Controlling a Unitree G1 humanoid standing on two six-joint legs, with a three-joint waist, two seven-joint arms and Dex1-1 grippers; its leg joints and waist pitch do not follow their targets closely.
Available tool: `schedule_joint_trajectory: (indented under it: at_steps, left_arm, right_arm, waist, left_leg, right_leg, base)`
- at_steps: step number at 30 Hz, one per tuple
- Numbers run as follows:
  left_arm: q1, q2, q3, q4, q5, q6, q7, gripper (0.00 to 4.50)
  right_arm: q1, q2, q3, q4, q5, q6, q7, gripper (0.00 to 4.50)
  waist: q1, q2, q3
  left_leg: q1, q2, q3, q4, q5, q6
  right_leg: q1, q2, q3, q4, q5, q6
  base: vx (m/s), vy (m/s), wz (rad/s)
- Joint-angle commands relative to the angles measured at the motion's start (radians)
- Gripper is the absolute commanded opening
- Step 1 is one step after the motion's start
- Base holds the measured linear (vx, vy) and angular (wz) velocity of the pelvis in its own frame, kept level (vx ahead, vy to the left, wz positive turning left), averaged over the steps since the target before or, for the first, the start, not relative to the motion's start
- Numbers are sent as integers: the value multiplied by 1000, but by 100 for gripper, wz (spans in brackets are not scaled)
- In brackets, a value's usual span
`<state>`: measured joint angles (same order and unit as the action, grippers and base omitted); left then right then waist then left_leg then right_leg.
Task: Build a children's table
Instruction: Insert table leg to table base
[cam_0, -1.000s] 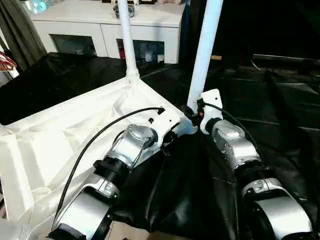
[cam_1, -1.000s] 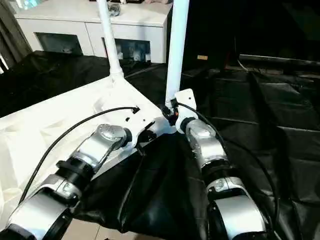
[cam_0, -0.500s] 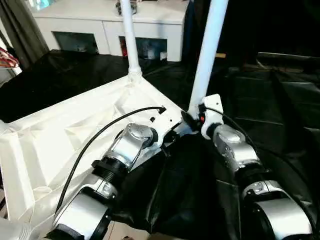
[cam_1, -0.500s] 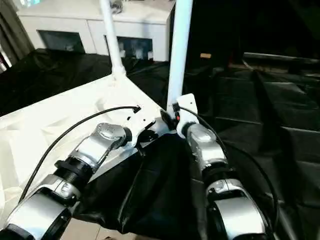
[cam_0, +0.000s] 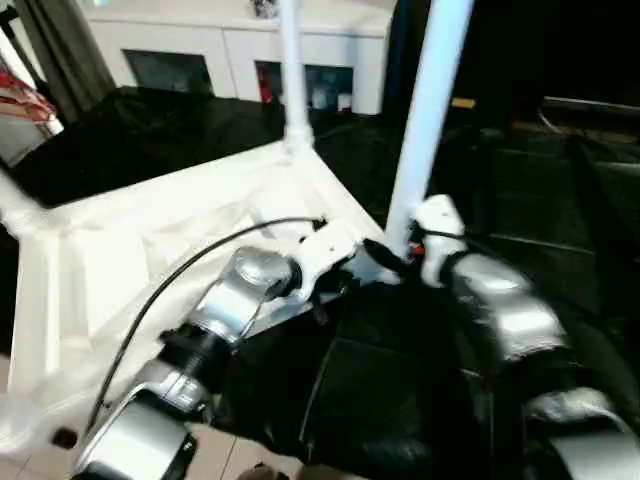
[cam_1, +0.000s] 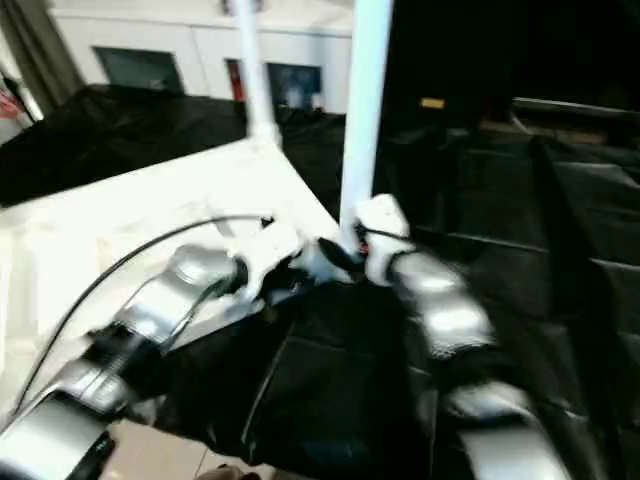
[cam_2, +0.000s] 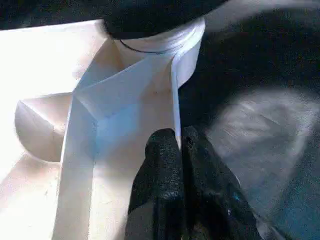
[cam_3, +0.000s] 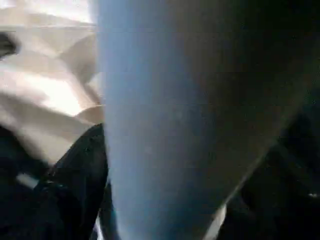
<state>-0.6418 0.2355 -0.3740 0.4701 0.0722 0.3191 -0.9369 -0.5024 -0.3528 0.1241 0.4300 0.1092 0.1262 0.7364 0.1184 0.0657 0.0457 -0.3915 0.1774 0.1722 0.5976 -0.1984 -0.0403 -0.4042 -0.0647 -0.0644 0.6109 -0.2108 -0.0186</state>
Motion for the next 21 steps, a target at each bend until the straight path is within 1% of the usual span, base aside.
schedule_joint_trajectory:
  at_steps: [1, 2, 3, 4, 5, 6, 7, 8, 9, 12, 15, 16, 17, 18, 20, 21]
  left_arm:
    - [0, 16, -23, -41, -11, -35, -58, 0]
    - [3, 21, -24, -44, -12, -38, -67, 0]
    - [8, 31, -26, -50, -15, -52, -86, 0]
    - [13, 40, -29, -56, -18, -64, -104, 0]
    - [28, 63, -35, -79, -34, -85, -156, 0]
    - [34, 72, -38, -91, -43, -89, -178, 0]
    - [37, 78, -40, -99, -48, -91, -191, 0]
    - [37, 78, -40, -99, -48, -91, -191, 0]
    - [44, 93, -45, -114, -57, -94, -221, 0]
    - [50, 104, -47, -123, -65, -103, -249, 0]
    - [55, 112, -48, -132, -68, -105, -266, 0]
    - [56, 113, -49, -133, -69, -106, -268, 0]
    - [58, 117, -49, -136, -71, -108, -274, 0]
    - [59, 119, -50, -137, -71, -108, -275, 0]
    - [60, 120, -50, -138, -71, -109, -276, 0]
    - [62, 123, -52, -140, -71, -108, -277, 0]
  right_arm:
    - [24, -31, 23, -62, 6, 7, 64, 391]
    - [32, -41, 27, -73, 5, 8, 76, 391]
    - [45, -59, 31, -89, 8, 10, 100, 391]
    - [58, -73, 32, -108, 11, 17, 120, 391]
    - [85, -105, 33, -148, 28, 37, 169, 391]
    - [97, -119, 35, -166, 37, 46, 194, 391]
    - [105, -128, 36, -177, 43, 52, 211, 391]
    - [105, -128, 36, -177, 43, 52, 211, 391]
    - [126, -157, 50, -214, 55, 73, 256, 391]
    - [133, -166, 58, -228, 60, 83, 268, 391]
    - [134, -167, 62, -237, 55, 90, 272, 391]
    - [134, -168, 65, -238, 51, 91, 274, 376]
    - [133, -171, 75, -238, 42, 91, 280, 367]
    - [132, -173, 80, -238, 37, 91, 284, 367]
    - [131, -173, 83, -237, 35, 90, 285, 344]
    - [131, -172, 85, -242, 37, 99, 289, 332]
  waist:
    - [-1, -12, -68]
    - [1, -10, -68]
    - [-1, -11, -66]
    - [-1, -12, -67]
    - [0, -11, -66]
    - [3, -12, -67]
    - [2, -11, -67]
    - [1, -10, -68]
    - [2, -10, -67]
    - [6, -11, -66]
    - [5, -12, -67]
    - [6, -12, -68]
    - [6, -13, -69]
    - [7, -12, -71]
    - [8, -12, -71]
    - [8, -16, -72]
  left_leg:
    - [17, 62, -19, -56, -21, 134]
    - [19, 61, -19, -56, -37, 128]
    - [17, 60, -19, -58, -50, 121]
    - [18, 60, -18, -57, -53, 117]
    - [17, 60, -19, -58, -64, 111]
    - [19, 63, -20, -58, -62, 110]
    - [16, 63, -21, -58, -56, 113]
    - [16, 62, -20, -57, -53, 116]
    - [18, 62, -19, -56, -58, 118]
    - [18, 62, -19, -55, -63, 113]
    - [17, 60, -19, -54, -58, 107]
    - [18, 59, -19, -54, -54, 106]
    - [16, 59, -19, -52, -44, 108]
    - [16, 58, -19, -51, -35, 110]
    - [16, 58, -19, -50, -28, 114]
    - [16, 58, -19, -49, -23, 119]
  right_leg:
    - [60, -89, 50, -46, 110, -246]
    - [59, -88, 49, -51, 89, -244]
    - [60, -88, 49, -52, 69, -246]
    - [61, -89, 49, -53, 61, -245]
    - [61, -89, 49, -55, 40, -242]
    - [64, -90, 50, -52, 47, -240]
    - [63, -89, 49, -49, 58, -242]
    - [62, -87, 49, -49, 67, -243]
    - [58, -86, 47, -50, 61, -251]
    - [59, -89, 49, -51, 34, -251]
    - [59, -88, 49, -51, 28, -249]
    - [59, -88, 49, -50, 32, -249]
    - [60, -88, 49, -47, 44, -250]
    - [60, -88, 48, -45, 56, -251]
    - [60, -87, 47, -44, 66, -252]
    - [60, -87, 47, -43, 75, -253]
  base:
    - [0, 0, 0]
    - [0, 0, 0]
    - [0, 0, 0]
    - [0, 0, 0]
    - [0, 0, 0]
    - [0, 0, 0]
    - [0, 0, 0]
    - [0, 0, 0]
    - [0, 0, 0]
    - [0, 0, 0]
    - [0, 0, 0]
    - [0, 0, 0]
    - [0, 0, 0]
    - [0, 0, 0]
    - [0, 0, 0]
    - [0, 0, 0]
